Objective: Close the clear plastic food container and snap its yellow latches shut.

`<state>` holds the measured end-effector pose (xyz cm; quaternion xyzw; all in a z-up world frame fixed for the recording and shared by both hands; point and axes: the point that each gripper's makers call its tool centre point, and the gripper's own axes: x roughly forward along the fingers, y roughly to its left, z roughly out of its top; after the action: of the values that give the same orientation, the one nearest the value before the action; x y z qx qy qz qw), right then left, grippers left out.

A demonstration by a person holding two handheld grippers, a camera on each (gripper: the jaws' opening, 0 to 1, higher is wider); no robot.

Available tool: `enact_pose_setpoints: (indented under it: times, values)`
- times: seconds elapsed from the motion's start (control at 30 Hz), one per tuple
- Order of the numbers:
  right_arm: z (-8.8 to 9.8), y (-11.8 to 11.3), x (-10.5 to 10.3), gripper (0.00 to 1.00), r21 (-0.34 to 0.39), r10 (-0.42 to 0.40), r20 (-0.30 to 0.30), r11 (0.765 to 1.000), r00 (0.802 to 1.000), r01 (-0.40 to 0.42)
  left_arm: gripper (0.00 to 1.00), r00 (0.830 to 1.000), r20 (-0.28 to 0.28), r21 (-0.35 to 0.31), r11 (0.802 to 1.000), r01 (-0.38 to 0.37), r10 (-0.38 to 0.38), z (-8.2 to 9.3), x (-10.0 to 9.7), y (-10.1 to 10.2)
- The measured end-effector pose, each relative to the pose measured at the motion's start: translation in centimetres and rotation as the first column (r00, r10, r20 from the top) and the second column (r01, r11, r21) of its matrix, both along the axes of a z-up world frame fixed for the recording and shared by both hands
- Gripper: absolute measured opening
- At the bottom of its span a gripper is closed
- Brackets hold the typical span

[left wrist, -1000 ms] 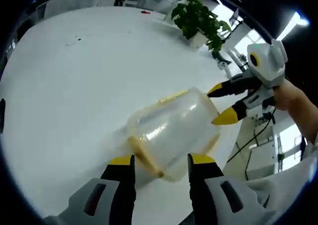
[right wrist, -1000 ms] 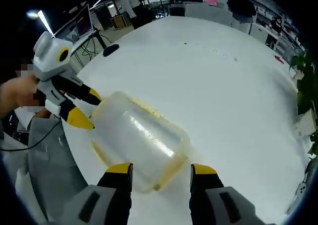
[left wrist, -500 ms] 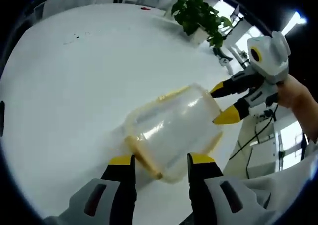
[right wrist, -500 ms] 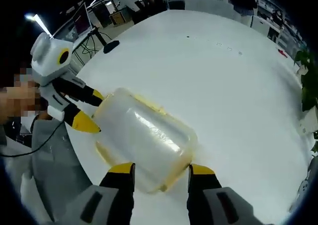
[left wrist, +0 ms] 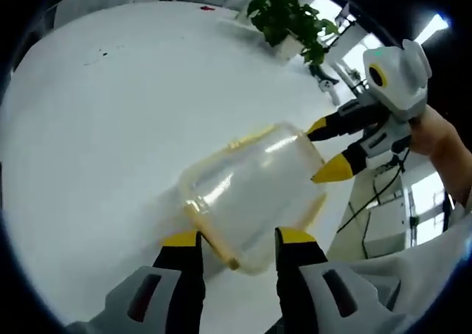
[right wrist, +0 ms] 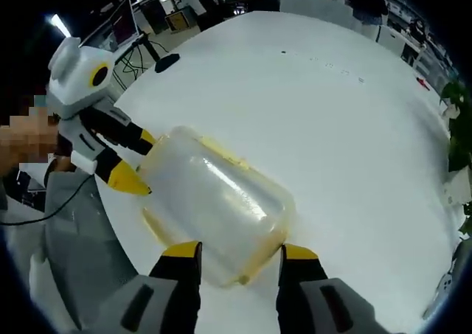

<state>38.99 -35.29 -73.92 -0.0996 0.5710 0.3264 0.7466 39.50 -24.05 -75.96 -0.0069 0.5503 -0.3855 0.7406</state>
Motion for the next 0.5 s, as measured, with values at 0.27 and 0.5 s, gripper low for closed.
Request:
enact_pose_setpoints:
  times: [0.27,0.5]
  values:
    - [0.0,-0.3,0.5,0.37,0.072,-0.011,-0.028,0.997,1.0,0.013,0.36,1.0,-0.007,0.008,1.0,-0.01,0.01,0.6,0.1,-0.3]
    - [0.0,-0.4,0.2,0.38,0.045,-0.007,-0.023,0.999,1.0,0.008,0.37,1.0,-0.004,-0.004,1.0,-0.017,0.017,1.1,0.2,-0.1]
